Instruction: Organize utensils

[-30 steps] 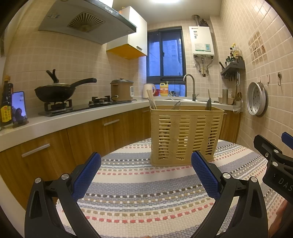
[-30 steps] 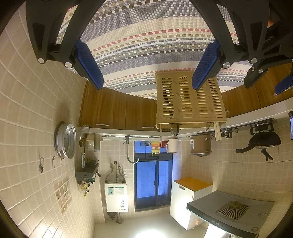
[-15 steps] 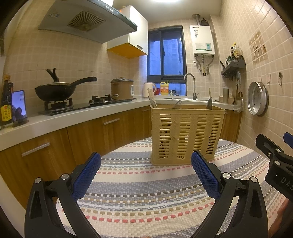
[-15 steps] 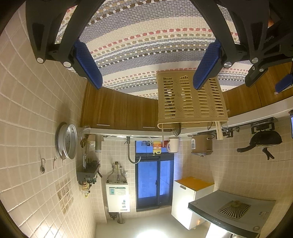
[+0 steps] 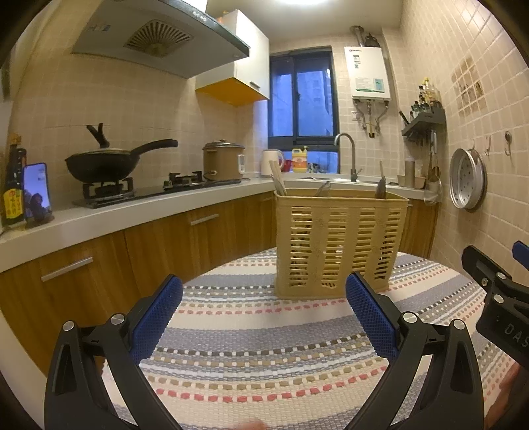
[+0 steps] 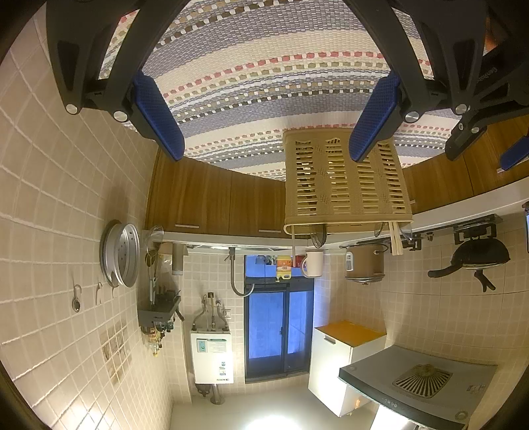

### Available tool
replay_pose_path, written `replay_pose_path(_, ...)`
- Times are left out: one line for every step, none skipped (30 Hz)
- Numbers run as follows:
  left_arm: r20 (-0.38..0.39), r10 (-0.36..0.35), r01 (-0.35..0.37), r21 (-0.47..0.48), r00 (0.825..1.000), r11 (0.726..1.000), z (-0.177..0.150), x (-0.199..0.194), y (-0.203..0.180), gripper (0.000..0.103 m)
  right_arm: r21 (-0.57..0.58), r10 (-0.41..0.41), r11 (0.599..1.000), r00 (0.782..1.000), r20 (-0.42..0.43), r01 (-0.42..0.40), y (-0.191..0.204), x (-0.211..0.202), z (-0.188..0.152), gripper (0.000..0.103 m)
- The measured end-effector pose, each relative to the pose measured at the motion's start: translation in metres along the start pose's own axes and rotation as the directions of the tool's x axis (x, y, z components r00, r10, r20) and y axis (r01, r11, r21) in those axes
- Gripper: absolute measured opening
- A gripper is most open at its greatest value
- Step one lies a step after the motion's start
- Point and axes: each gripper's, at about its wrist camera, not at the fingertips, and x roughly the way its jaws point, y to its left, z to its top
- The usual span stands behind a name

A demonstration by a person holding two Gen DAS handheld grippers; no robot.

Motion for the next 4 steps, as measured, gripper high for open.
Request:
replay_pose_path(-0.001,-0.01,0.01,0.006,1.0,1.0,0.0006,0.0002,-0.0008,0.096,-0.002,-0.001,1.0,1.0,-0.001,0.001,0.0004,0.0001,0.0,0.095)
replay_pose_path(0.002,-0.012,0.012,0.015,1.0,1.0,0.0004,-0.0006,-0.0024,0.096,-0.003,-0.002,1.0,1.0,-0.001,0.002,0.0005,-0.0002,0.0,0.095)
replay_pose_path(0.007,-0.011,0.011,0.02,1.0,1.0,0.0005,-0.0014,-0.0031,0.096,-0.004,-0.001,1.0,1.0,0.0,0.001,0.0009,-0.0003,0.0001,0.095)
replay_pose_path(0.013,-0.009,0.008,0.022,1.0,1.0,0.0004,-0.0028,-0.0036,0.096,-0.005,-0.001,1.0,1.0,0.0,0.001,0.0016,-0.0003,0.0,0.095)
